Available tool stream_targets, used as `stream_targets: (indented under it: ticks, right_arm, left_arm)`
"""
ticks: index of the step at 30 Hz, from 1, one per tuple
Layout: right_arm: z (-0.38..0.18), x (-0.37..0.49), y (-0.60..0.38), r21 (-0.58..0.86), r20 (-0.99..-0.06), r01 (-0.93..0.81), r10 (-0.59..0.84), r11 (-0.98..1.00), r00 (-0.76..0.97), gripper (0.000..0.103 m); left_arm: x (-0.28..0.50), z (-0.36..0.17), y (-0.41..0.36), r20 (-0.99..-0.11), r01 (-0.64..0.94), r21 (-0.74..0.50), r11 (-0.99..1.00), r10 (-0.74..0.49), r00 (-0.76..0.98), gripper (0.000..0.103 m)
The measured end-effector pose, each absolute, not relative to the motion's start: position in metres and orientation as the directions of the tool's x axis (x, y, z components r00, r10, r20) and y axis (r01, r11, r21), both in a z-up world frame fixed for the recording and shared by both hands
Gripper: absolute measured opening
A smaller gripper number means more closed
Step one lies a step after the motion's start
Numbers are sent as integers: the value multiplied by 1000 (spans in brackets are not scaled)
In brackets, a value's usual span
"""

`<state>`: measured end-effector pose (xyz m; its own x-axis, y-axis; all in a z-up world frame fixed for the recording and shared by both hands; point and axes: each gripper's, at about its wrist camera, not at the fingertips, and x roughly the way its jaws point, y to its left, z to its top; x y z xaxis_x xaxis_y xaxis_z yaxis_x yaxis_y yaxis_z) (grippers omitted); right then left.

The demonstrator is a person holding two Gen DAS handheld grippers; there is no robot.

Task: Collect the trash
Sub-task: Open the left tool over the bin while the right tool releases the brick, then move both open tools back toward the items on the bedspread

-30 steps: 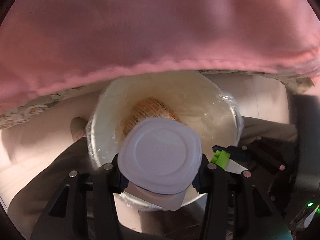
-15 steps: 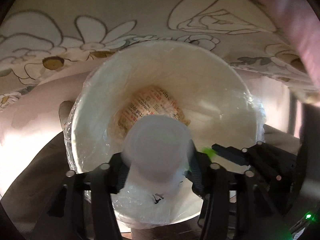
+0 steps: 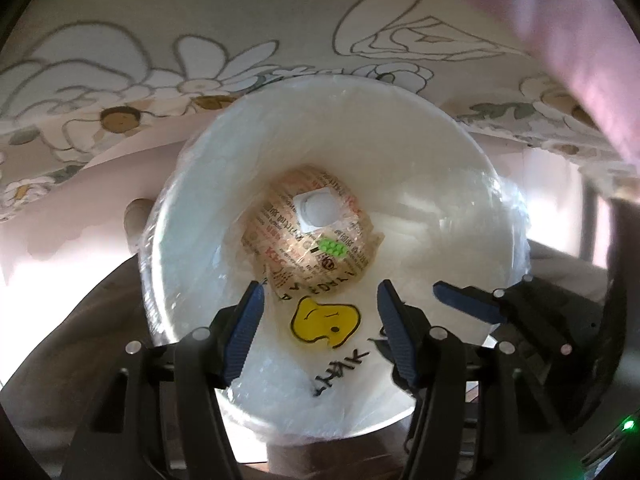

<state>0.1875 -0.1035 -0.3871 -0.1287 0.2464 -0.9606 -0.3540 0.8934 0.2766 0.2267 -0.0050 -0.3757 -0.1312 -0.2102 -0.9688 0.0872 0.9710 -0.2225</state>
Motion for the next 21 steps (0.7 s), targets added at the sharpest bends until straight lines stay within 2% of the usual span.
stream_targets:
  ticks: [5,13,21]
  right_arm:
    - [-368,180,-104,252,-968,-391,229,885,-104,55]
    - [-307,162,-115,218,-970,-442,243,870,1,55]
    - [-227,155,-127,168,-956,-458,258,873,142,55]
  left_arm:
    - [215,-349,4,-978,122,-199,972,-189,-87,61]
    - [184,-291,11,-988,208,-143,968,-153,32,61]
    - [171,-202,17,-968,277,-79,957,-141,210,61]
